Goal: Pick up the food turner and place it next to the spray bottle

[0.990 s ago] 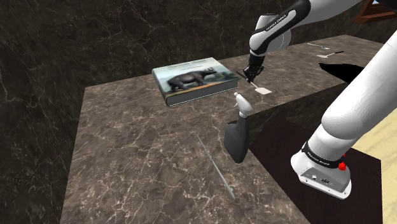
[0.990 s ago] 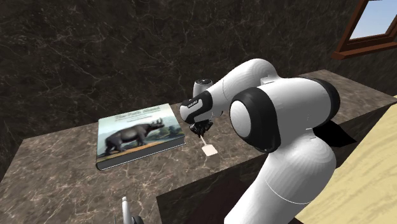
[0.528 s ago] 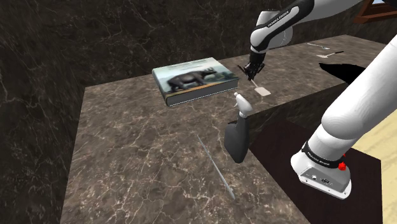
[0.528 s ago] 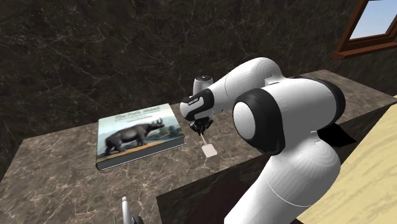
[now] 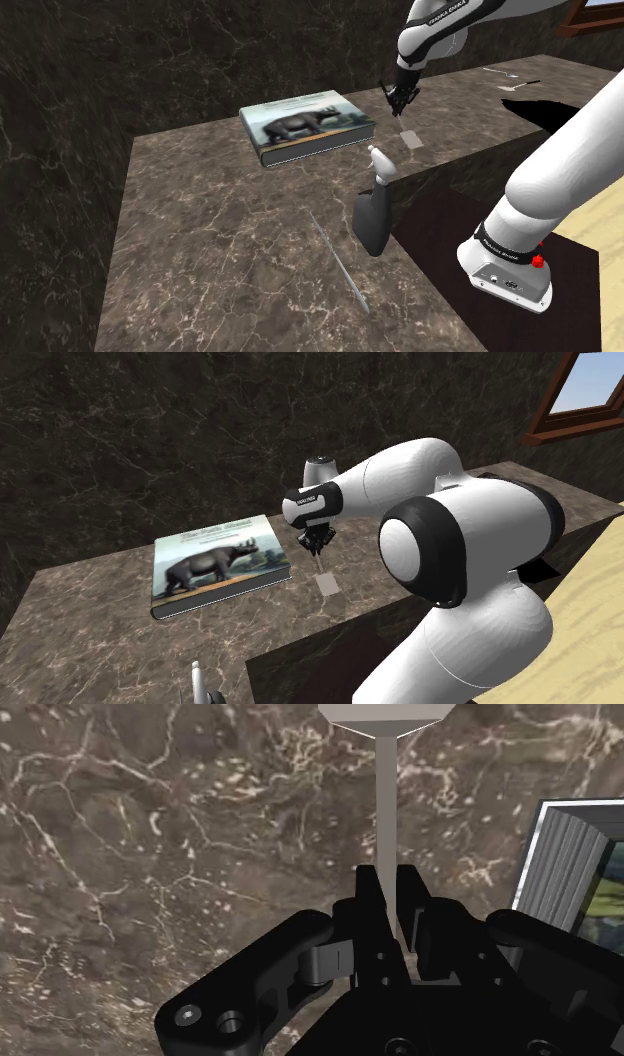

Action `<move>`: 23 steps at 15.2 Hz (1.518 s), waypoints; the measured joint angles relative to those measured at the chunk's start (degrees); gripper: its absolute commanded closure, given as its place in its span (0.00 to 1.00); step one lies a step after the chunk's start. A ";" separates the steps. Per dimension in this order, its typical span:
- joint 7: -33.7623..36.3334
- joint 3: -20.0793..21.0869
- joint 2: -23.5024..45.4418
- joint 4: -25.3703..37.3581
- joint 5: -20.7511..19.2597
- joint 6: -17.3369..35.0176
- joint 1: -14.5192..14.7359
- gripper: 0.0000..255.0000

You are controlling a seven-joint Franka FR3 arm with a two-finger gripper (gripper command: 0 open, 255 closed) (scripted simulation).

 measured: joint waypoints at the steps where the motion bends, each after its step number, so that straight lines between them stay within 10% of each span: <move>1: 0.11 0.06 -0.41 0.31 -0.08 -0.71 0.01 1.00; 23: 0.77 0.92 -5.47 12.78 -0.68 -18.18 0.10 1.00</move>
